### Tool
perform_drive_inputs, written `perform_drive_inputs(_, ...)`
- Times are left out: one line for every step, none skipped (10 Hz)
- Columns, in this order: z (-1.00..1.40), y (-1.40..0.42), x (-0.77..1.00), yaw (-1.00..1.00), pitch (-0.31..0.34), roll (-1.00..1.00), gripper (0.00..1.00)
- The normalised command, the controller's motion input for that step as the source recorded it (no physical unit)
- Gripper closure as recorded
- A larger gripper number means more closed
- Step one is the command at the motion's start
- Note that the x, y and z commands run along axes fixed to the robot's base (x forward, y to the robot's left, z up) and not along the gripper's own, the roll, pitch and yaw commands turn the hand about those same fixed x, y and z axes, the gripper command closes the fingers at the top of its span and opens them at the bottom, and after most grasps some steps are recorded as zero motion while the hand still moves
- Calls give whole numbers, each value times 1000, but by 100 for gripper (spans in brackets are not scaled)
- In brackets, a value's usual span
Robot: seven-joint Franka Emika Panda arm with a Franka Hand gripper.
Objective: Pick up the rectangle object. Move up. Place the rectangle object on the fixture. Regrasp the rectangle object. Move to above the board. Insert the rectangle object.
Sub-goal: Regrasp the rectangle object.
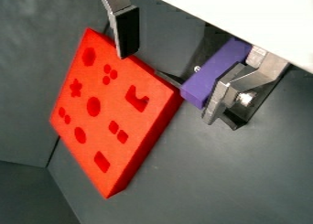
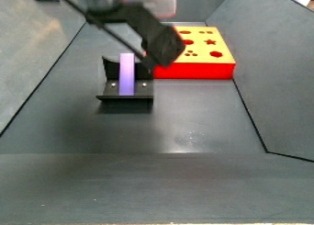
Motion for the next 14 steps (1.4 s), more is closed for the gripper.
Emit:
perform_drive_inputs(797, -791, -123, 11, 43, 1000, 0)
perform_drive_inputs(732, -758, -114, 11, 41, 1000, 0)
perform_drive_inputs(665, -680, -117, 11, 34, 1000, 0)
perform_drive_inputs(364, -417, -113, 10, 20, 1000, 0)
perform_drive_inputs(147, -246, -83, 10, 17, 1000, 0)
perform_drive_inputs(20, -89, -40, 10, 17, 1000, 0)
perform_drive_inputs(29, -27, -7, 10, 20, 1000, 0)
perform_drive_inputs(21, -32, -10, 11, 19, 1000, 0)
perform_drive_inputs(13, -34, -20, 11, 14, 1000, 0)
perform_drive_inputs(17, -27, -31, 12, 10, 1000, 0)
perform_drive_inputs(7, -24, -37, 12, 3, 1000, 0)
perform_drive_inputs(-3, -23, -32, 13, -3, 1000, 0)
perform_drive_inputs(-3, -24, -31, 14, -7, 1000, 0)
perform_drive_inputs(2, -21, -28, 15, -14, 1000, 0)
